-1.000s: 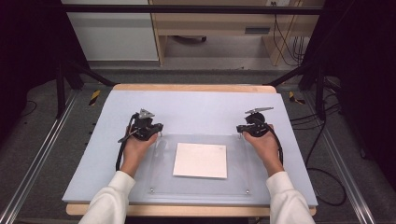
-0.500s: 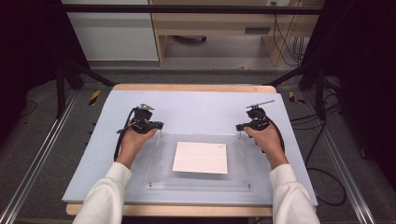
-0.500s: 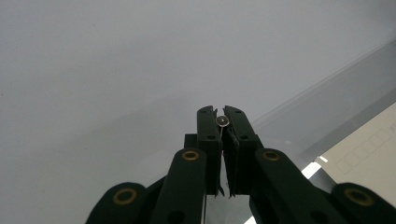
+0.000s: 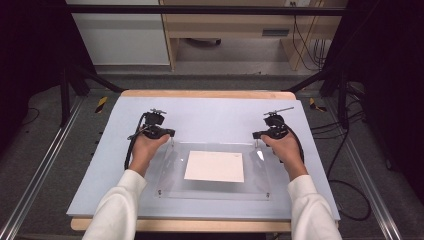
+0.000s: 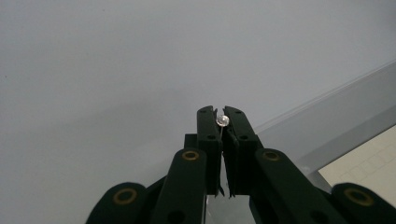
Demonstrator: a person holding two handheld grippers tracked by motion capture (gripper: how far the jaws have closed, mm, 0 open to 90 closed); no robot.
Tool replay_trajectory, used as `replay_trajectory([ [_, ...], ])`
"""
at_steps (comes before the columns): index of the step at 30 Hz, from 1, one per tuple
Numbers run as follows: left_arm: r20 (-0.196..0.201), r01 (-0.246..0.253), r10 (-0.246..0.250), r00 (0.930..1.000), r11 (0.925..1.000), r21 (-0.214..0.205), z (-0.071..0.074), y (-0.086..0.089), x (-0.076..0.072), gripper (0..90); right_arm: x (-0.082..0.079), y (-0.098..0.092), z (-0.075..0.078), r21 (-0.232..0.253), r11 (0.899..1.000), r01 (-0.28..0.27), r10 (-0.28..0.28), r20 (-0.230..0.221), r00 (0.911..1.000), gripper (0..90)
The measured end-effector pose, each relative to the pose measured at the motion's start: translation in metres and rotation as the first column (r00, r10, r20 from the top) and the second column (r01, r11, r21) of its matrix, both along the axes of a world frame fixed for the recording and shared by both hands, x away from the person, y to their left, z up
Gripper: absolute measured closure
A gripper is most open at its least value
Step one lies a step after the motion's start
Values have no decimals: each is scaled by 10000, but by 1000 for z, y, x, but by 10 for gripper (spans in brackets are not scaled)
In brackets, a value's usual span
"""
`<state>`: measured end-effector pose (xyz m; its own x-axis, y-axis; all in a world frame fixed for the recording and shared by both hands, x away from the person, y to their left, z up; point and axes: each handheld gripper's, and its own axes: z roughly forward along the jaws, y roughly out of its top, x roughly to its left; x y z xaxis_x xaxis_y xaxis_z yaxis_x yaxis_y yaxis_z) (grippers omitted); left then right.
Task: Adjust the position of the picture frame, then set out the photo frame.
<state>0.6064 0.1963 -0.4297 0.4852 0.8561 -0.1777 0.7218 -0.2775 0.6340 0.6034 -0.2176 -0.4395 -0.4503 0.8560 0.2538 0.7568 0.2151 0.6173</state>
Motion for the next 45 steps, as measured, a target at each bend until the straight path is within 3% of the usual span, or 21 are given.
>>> replay_trajectory([
  [9, -37, -185, 185, 9998, 9998, 52, 0, -1, 3, 853, 0, 0, -1, 47, 10000, -19, 18, 189, 9998, 829],
  [13, 11, -202, 202, 9998, 9997, 120, 1, -2, 2, 853, -2, -1, -1, -209, 9998, -24, 33, 448, 9990, 777],
  [17, 22, -175, 174, 9998, 9997, 147, 1, -2, 1, 853, -10, -4, 4, -571, 9984, 43, 14, 991, 9951, 638],
  [20, 66, -87, 85, 9999, 9997, 241, 1, -2, 1, 853, -26, -8, 11, -777, 9969, 86, 45, 1668, 9860, 575],
  [24, 88, -93, 90, 9999, 9995, 290, 1, -2, 0, 853, -51, -13, 15, -1476, 9888, 238, 161, 2633, 9646, 464],
  [27, 81, -91, 89, 9999, 9996, 273, 1, -2, 1, 852, -68, -17, 15, -1348, 9904, 303, 144, 3188, 9477, 375],
  [32, 51, -50, 49, 10000, 9997, 256, 1, -1, 1, 852, -90, -21, 13, -2051, 9783, 289, 523, 3799, 9236, 217],
  [34, 75, -44, 42, 10000, 9997, 239, 0, -1, 1, 851, -98, -23, 12, -1890, 9813, 365, 437, 4037, 9139, 179],
  [40, 28, -29, 28, 10000, 9997, 262, 1, -1, 0, 851, -128, -30, 6, -1325, 9911, 98, 463, 4138, 9092, 102],
  [42, 29, -24, 23, 10000, 9996, 281, 1, -1, 0, 851, -134, -30, 5, -1359, 9907, 53, 523, 4166, 9076, 100],
  [43, 20, -21, 20, 10000, 9996, 298, 1, -2, 0, 850, -146, -34, 2, -1591, 9872, -50, 732, 4264, 9016, 99],
  [45, 17, -13, 12, 10000, 9995, 328, 1, -2, 0, 850, -154, -36, 1, -1605, 9870, 120, 593, 4316, 9001, 103],
])
